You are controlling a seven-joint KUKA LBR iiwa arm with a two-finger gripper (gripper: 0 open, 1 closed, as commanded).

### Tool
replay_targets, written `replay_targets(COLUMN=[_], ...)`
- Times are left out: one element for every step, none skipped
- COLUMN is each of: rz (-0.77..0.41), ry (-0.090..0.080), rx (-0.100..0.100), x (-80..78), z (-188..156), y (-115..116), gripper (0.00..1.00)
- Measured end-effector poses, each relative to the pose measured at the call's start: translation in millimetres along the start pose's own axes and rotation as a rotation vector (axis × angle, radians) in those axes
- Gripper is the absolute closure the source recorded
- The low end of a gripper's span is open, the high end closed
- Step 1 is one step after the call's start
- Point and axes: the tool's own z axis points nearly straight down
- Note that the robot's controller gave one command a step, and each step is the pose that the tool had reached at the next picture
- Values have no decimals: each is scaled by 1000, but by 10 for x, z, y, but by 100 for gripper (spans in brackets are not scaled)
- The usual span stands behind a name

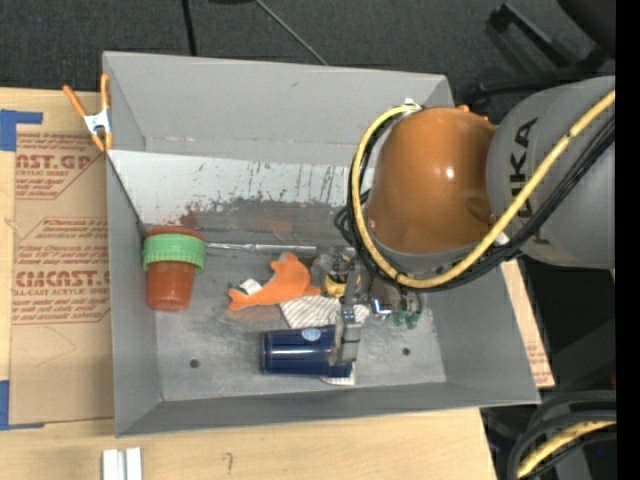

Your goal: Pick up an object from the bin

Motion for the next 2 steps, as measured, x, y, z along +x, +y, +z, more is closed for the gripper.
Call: replay_targets(rz=[2,-44], ry=[-8,-16], rx=[-1,-1], x=[-16,-70], z=[-41,471], y=[-4,97], gripper=[0,0])
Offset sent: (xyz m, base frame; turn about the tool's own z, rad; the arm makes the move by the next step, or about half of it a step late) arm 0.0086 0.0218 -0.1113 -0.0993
